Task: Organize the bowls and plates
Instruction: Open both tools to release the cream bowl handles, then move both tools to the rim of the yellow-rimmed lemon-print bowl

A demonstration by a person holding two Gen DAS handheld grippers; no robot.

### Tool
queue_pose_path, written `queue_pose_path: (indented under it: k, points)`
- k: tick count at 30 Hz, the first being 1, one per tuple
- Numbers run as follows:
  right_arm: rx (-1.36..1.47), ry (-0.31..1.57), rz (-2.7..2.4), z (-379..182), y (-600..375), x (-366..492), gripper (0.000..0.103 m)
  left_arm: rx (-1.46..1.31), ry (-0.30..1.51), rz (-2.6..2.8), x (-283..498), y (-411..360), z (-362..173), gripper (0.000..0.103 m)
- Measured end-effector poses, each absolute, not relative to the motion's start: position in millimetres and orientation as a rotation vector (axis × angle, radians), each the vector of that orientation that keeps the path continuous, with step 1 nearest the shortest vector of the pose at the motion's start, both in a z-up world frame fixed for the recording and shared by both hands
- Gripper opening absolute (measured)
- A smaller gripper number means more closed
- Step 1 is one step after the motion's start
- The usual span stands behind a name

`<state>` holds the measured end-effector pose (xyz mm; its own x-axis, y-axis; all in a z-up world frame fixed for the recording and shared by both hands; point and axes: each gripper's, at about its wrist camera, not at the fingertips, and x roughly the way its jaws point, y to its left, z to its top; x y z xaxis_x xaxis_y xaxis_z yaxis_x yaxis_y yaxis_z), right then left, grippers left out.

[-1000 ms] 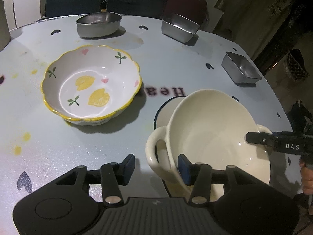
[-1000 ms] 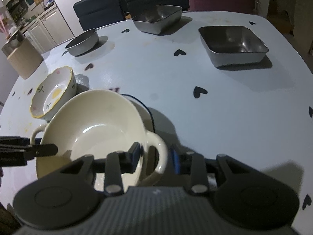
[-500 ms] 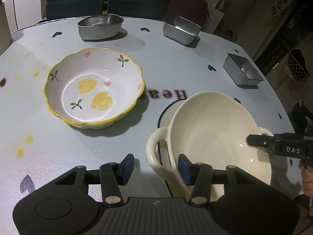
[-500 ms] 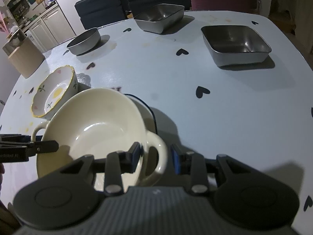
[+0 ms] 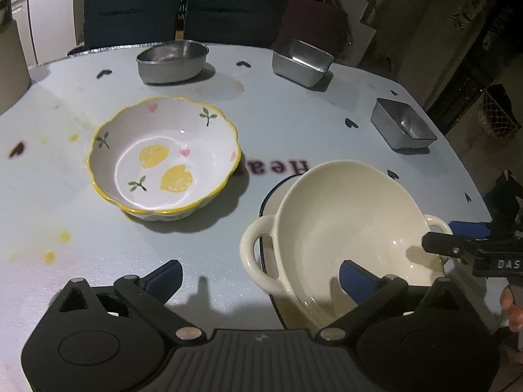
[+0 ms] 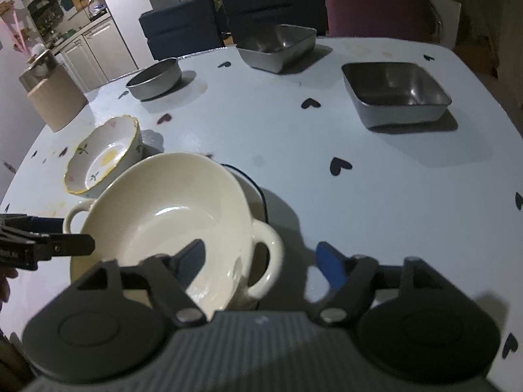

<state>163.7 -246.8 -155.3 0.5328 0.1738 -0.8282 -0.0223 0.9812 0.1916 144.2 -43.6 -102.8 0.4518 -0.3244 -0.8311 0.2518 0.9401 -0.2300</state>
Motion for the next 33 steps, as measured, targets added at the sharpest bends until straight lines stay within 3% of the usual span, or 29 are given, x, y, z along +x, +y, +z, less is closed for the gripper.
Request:
queue_pose_path:
  k: [2, 4, 24, 33]
  points:
    - [0.16, 0.991, 0.115, -152, -248, 160, 0.099, -0.072, 1.033, -0.353, 141, -44, -98, 0.102]
    - [0.153, 0.973, 0.112, -149, -249, 157, 0.102, -0.074, 1.02, -0.352, 138, -43, -92, 0.102]
    - [0.16, 0.755, 0.15, -83, -234, 155, 0.103, -0.15, 0.789, -0.29, 134, -1, -13, 0.103]
    - [0.137, 0.711, 0.165, -77, -200, 197, 0.103, -0.171, 0.775, -0.186, 160, 32, -15, 0.103]
